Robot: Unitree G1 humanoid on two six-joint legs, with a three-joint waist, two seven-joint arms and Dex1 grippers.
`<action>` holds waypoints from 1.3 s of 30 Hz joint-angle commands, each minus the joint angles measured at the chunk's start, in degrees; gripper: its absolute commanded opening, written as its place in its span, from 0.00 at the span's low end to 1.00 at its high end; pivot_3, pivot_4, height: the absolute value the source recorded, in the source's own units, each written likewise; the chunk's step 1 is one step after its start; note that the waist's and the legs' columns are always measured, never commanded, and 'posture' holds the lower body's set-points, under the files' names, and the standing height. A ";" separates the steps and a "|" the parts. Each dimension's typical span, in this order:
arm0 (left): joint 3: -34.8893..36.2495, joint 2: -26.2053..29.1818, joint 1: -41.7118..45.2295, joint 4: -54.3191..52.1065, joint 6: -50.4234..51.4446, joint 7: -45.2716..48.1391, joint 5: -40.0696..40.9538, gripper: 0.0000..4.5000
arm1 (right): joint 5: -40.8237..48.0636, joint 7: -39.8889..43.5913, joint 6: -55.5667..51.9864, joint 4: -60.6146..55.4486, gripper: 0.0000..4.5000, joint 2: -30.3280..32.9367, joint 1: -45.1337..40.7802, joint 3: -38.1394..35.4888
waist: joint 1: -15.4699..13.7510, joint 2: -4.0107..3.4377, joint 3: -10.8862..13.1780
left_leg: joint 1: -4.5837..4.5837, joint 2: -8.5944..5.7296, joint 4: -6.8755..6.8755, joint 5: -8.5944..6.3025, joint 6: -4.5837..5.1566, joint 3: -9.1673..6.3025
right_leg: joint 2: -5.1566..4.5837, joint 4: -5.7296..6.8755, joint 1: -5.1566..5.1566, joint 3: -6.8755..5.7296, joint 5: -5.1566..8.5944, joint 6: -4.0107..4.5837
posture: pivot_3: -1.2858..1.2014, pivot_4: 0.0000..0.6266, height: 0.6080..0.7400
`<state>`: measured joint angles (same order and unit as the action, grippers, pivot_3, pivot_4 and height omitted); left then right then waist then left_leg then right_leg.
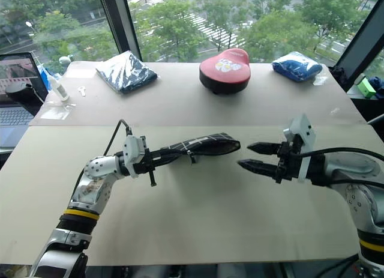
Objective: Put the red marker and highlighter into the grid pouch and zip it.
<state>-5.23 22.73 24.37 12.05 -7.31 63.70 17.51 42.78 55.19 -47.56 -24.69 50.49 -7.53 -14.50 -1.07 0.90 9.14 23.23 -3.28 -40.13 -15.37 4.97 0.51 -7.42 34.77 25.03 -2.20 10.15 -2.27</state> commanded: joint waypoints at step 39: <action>0.04 -1.00 1.06 -0.95 -0.98 -0.25 0.42 0.00 | -17.67 -21.11 -6.14 10.87 0.19 -27.32 -23.09 22.75 | 0.45 0.03 0.00 | 0.01 -0.13 -0.12 0.25 -0.39 0.03 | 0.18 0.21 0.09 -0.06 -0.01 0.01 | 0.52 0.24 1.00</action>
<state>-5.63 21.84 25.09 12.53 -7.43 63.63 17.57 25.25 34.32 -55.03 -12.62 22.90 -29.83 9.75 -0.62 0.93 9.14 23.24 -3.41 -40.25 -15.12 4.60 0.55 -7.23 34.99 25.12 -2.26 10.14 -2.25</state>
